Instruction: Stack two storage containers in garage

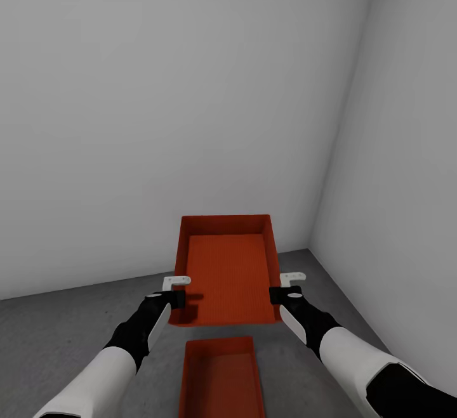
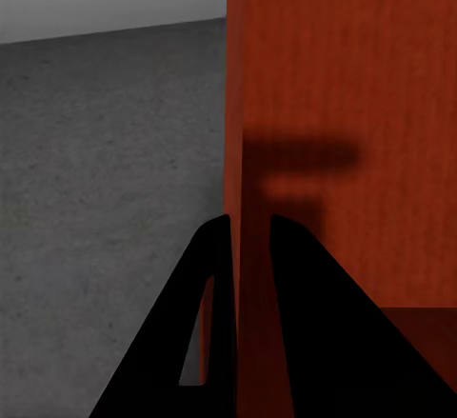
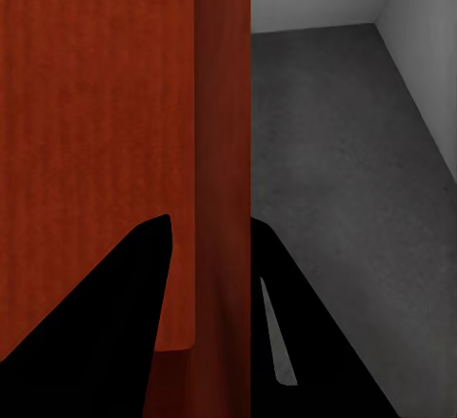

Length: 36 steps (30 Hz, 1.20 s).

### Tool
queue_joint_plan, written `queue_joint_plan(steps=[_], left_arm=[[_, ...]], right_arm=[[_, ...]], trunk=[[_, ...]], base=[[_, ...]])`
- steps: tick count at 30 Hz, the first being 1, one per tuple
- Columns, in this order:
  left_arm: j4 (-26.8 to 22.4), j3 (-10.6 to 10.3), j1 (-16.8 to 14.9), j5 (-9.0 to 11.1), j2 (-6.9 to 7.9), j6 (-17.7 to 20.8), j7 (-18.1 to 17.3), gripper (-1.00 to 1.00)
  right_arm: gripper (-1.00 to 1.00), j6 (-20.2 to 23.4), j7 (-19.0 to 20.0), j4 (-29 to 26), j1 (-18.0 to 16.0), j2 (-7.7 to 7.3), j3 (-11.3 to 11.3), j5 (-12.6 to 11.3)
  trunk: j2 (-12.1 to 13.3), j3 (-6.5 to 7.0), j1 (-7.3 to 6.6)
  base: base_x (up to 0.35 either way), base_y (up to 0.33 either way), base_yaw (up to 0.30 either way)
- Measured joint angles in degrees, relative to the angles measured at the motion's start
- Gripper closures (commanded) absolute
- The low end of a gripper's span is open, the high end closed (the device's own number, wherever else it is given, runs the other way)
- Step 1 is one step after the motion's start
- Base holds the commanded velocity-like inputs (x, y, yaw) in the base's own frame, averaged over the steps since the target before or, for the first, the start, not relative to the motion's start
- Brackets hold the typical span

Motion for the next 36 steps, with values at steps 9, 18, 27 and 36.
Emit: queue_joint_plan(steps=[9, 18, 27, 36], left_arm=[[0.02, -0.02, 0.0, 0.01, 0.0, 0.0, 0.02, 1.0], [-0.32, 0.03, 0.0, -0.11, 0.0, 0.02, -0.03, 1.0], [-0.38, 0.04, 0.0, -0.15, 0.0, 0.1, -0.03, 1.0], [-0.42, 0.04, 0.0, -0.16, 0.0, 0.11, -0.03, 1.0]], right_arm=[[1.0, -0.06, -0.03, 0.07, 0.0, 0.01, 0.09, -0.13], [1.0, -0.06, -0.08, -0.28, 0.0, -0.05, 0.02, -0.04], [1.0, -0.07, -0.08, -0.26, 0.0, -0.04, 0.02, -0.09], [1.0, -0.07, -0.08, -0.3, 0.0, -0.05, 0.01, -0.08]], trunk=[[0.0, 0.0, 0.0], [0.01, -0.55, 0.0], [0.0, -1.37, 0.0], [0.0, -2.18, 0.0]], base=[[0.0, 0.0, 0.0], [0.0, 0.0, 0.0], [0.0, 0.0, 0.0], [0.0, 0.0, 0.0]])
